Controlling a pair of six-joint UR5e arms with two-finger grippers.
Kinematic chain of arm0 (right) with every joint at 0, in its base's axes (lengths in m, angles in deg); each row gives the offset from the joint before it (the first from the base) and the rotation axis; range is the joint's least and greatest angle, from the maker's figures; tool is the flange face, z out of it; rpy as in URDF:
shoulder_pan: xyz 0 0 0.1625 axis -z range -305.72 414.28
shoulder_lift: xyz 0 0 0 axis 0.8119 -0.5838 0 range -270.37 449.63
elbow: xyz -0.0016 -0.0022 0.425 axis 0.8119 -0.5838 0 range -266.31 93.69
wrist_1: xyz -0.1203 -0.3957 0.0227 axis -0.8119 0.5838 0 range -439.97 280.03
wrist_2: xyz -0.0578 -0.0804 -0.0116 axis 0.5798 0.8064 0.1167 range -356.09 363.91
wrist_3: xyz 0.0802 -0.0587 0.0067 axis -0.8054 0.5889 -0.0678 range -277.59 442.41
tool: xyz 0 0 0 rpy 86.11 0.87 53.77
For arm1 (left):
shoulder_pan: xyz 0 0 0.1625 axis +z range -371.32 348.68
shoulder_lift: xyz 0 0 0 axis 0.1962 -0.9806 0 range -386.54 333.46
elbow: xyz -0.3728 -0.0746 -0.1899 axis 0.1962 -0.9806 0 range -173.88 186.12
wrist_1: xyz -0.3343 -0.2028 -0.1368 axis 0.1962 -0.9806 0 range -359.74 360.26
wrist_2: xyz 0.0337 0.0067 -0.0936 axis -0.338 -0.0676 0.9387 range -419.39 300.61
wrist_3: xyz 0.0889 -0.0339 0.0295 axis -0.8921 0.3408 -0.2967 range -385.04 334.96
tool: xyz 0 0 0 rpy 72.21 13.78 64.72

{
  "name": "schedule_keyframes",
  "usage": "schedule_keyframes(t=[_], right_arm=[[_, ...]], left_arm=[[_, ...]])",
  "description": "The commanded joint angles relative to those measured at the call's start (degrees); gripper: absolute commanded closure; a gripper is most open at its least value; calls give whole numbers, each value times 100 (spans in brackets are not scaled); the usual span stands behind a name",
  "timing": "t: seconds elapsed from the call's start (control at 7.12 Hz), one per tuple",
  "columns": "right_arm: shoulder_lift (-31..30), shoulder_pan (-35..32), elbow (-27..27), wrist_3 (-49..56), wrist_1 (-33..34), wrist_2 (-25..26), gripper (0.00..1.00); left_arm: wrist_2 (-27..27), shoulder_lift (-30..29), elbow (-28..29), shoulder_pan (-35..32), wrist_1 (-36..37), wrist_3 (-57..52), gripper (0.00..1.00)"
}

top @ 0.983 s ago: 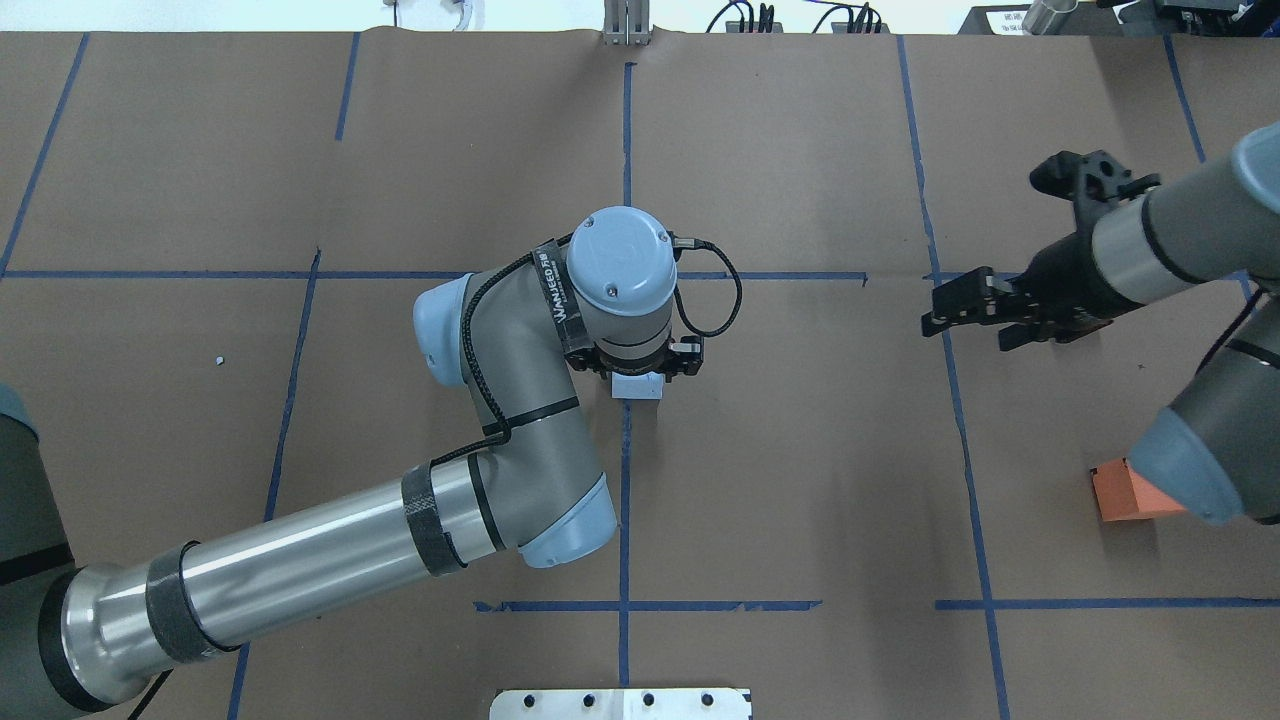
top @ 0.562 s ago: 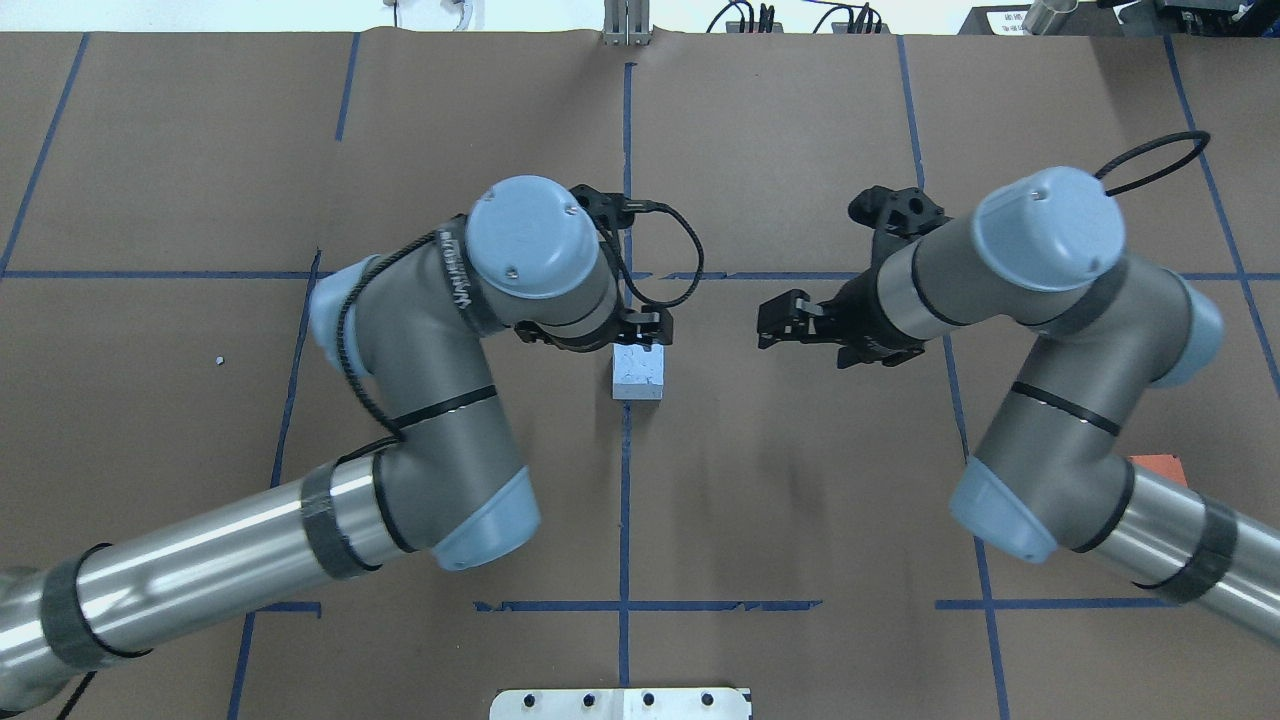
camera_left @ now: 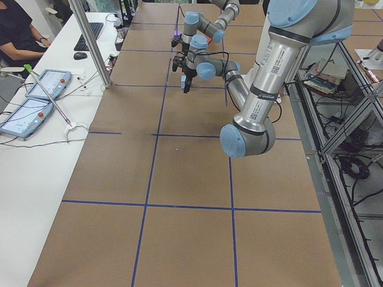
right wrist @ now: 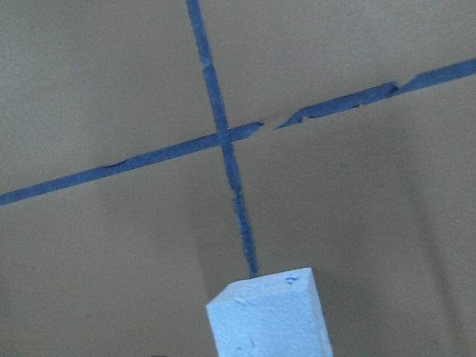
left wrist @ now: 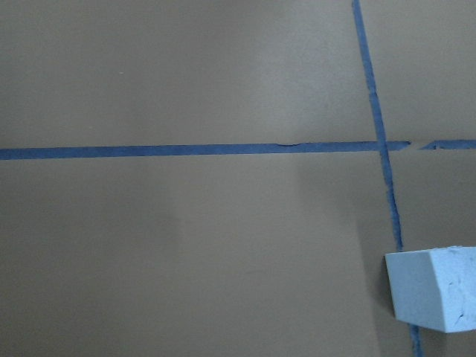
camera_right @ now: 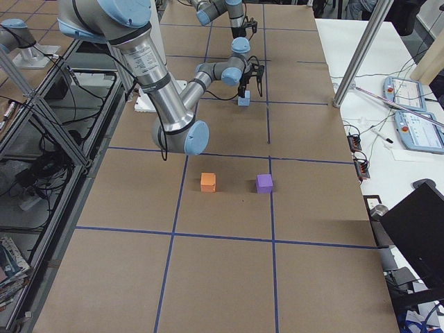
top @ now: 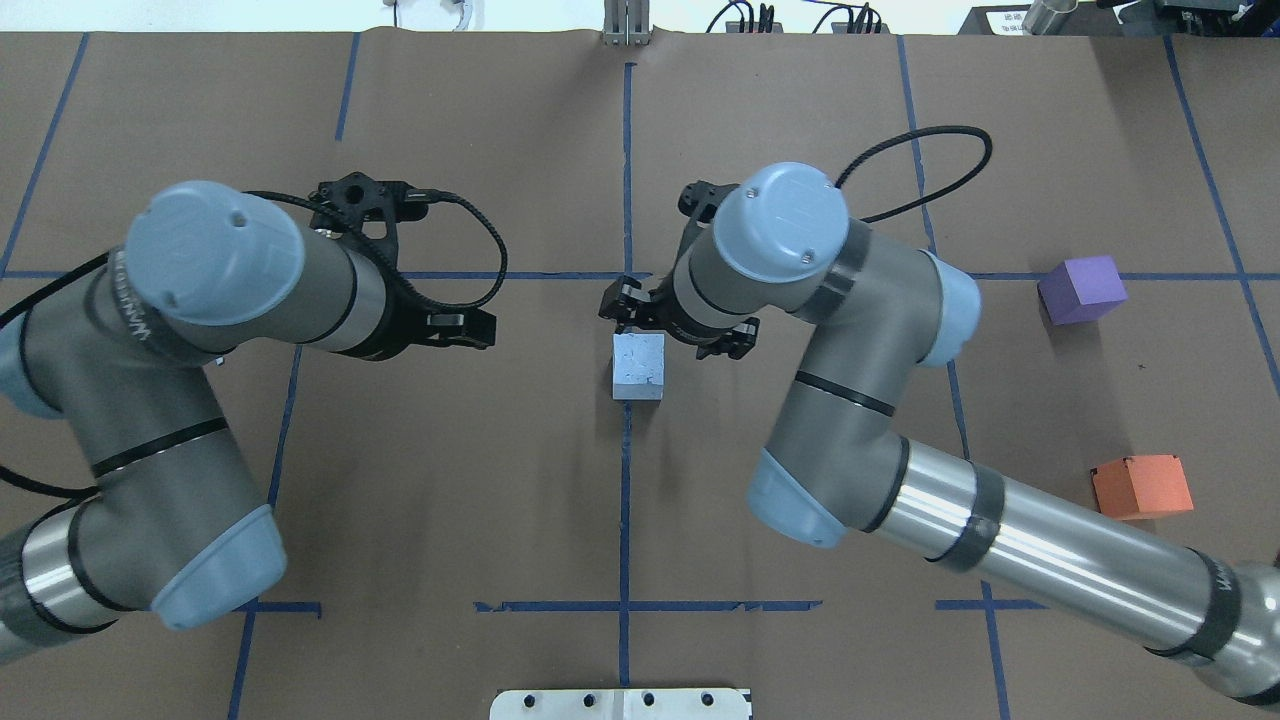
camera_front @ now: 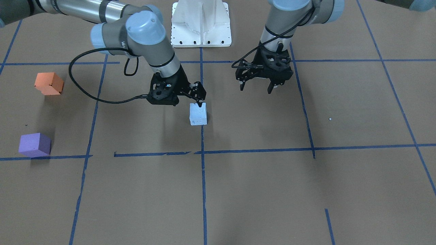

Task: Place blue block between orange and purple blocks
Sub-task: 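Grasp the light blue cube with the right gripper while the left gripper releases it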

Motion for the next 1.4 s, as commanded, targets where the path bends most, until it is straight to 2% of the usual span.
schedule_keyframes(t=[0.0, 0.28, 0.56, 0.84, 0.98, 1.26], right_arm=[[869, 27, -1129, 161, 212, 4, 0], [1117, 27, -1134, 1246, 1315, 4, 0], [1022, 97, -1169, 1348, 1346, 74, 0], [915, 457, -1212, 1375, 1328, 538, 0], [924, 449, -1273, 1366, 1311, 549, 2], [933, 423, -1283, 1410, 1293, 549, 96]], left_arm=[[-14, 343, -256, -23, 0, -64, 0], [-14, 352, -256, -23, 0, -29, 0], [-23, 360, -265, -23, 0, -12, 0], [-23, 361, -256, -23, 0, -20, 0], [-23, 361, -265, -23, 0, -20, 0], [-23, 369, -256, -32, 0, -46, 0]])
